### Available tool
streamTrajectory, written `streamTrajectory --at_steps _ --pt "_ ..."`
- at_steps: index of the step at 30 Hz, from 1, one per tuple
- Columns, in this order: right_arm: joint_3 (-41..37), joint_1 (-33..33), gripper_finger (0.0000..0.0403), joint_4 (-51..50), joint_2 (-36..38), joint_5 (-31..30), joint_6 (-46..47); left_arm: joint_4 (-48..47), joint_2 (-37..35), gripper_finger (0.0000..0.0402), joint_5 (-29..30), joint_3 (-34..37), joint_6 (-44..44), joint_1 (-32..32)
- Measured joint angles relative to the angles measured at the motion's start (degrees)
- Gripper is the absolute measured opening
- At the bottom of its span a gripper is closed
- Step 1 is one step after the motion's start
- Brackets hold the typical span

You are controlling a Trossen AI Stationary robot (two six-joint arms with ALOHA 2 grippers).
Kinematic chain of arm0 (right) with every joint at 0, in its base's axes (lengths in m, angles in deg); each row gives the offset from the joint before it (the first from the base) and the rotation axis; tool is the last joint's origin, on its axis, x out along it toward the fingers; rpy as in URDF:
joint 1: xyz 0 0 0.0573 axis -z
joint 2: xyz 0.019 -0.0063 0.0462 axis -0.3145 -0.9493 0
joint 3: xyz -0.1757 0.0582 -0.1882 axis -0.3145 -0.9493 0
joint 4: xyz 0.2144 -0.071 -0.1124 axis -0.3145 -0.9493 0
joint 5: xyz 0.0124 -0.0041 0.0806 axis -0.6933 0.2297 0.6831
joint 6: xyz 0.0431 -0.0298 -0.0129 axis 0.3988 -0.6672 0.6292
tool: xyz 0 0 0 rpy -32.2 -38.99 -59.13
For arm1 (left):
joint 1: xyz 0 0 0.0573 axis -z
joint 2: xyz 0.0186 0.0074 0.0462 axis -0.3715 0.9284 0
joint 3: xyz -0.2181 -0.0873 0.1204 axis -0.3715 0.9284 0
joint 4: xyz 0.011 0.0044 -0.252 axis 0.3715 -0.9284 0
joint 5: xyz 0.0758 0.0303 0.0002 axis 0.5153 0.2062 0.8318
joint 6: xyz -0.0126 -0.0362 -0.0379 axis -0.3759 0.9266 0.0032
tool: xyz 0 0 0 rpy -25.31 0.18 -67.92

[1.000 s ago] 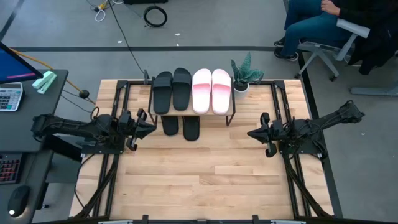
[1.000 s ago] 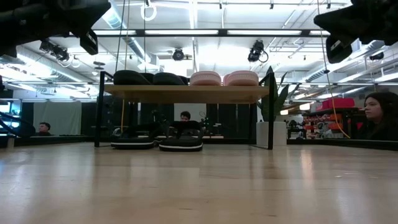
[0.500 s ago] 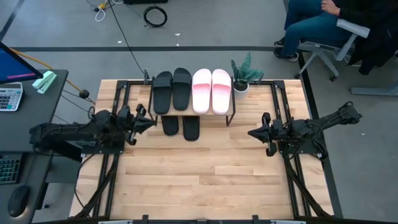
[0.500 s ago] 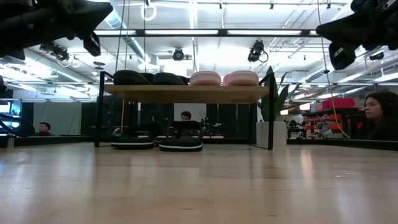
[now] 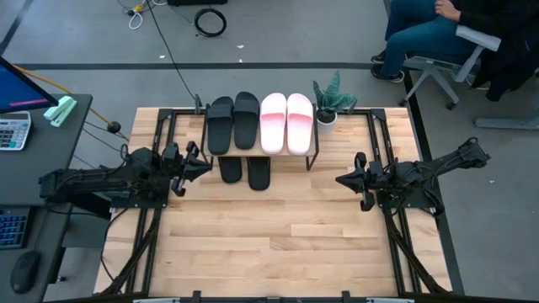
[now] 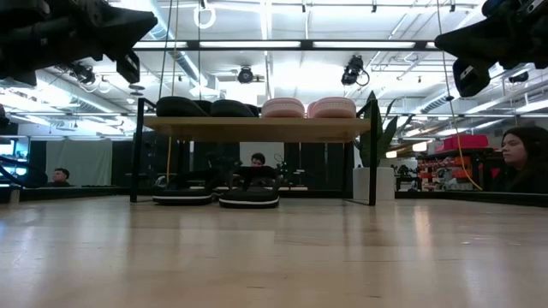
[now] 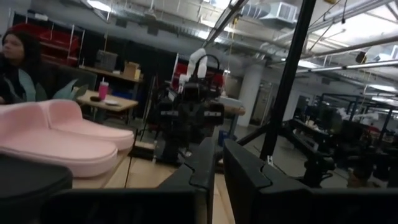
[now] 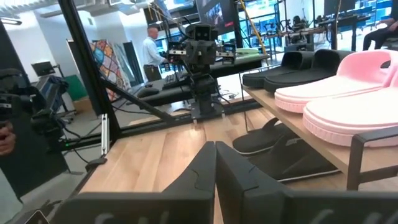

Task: Pick and place slides into the shelf
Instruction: Return to home position

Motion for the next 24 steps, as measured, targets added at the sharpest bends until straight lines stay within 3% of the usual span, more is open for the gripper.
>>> streamTrajectory --at_steps 6,15,24 --pt "-4.2 0.0 0.0010 4.4 0.0 -3.1 -0.1 -0.4 0.0 0.0033 0.7 0.0 3.3 0.0" --pt "-5.8 0.0 0.0010 7.3 0.0 -3.8 -0.8 -9.6 0.8 0.0025 8.9 0.0 6.2 0.0" --pt "-6.3 0.1 0.0010 6.9 0.0 -5.3 0.4 -9.7 0.8 0.0036 9.2 0.0 6.5 0.0"
